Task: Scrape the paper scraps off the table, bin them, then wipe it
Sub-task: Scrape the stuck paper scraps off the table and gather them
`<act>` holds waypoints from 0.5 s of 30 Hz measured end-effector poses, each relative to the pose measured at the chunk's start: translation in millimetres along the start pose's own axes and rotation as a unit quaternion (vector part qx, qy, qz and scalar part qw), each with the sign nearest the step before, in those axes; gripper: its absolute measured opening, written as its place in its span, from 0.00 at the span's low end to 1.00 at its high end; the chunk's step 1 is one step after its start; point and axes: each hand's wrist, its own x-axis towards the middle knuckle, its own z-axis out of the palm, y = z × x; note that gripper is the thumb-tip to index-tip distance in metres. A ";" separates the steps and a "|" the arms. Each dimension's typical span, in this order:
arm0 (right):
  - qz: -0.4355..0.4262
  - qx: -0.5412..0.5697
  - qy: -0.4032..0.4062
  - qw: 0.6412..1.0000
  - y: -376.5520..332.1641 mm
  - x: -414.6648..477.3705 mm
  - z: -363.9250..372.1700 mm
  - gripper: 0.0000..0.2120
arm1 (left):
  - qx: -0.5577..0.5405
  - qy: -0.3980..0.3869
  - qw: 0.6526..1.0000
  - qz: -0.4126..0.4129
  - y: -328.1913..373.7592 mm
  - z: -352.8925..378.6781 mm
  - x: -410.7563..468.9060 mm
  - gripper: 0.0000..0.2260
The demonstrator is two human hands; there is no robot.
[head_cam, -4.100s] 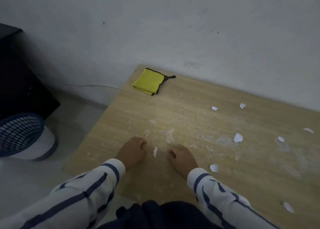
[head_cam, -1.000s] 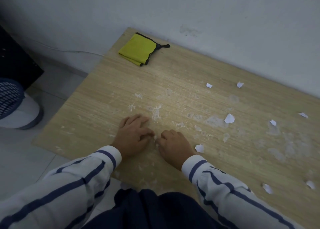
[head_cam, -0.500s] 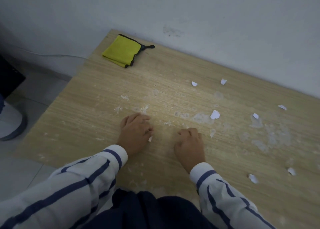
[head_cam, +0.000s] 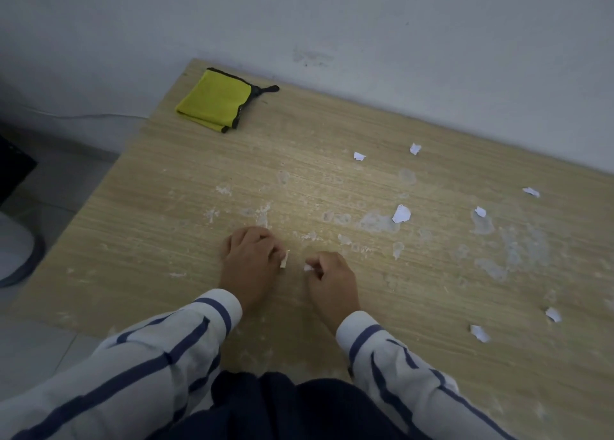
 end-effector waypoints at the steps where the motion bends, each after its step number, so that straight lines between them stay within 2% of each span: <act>1: -0.003 0.017 0.010 1.000 -3.8 2.0 3.0 0.04 | 0.003 0.001 1.000 0.000 -0.6 0.9 -0.2 0.09; 3: -0.019 0.015 0.009 1.000 -8.9 6.5 8.2 0.04 | 0.009 0.004 1.000 0.005 -1.4 3.1 -1.4 0.15; 7: -0.060 -0.035 -0.066 0.995 -10.6 12.3 15.8 0.11 | 0.007 0.000 1.000 0.010 -1.1 6.7 -3.8 0.20; 10: -0.076 -0.081 -0.111 0.988 -6.9 13.3 16.8 0.11 | -0.002 0.000 1.000 0.021 -0.9 8.3 -5.9 0.18; 15: -0.069 -0.061 -0.082 0.992 -3.1 10.0 7.8 0.11 | -0.039 0.005 0.999 0.023 1.9 8.1 -0.1 0.13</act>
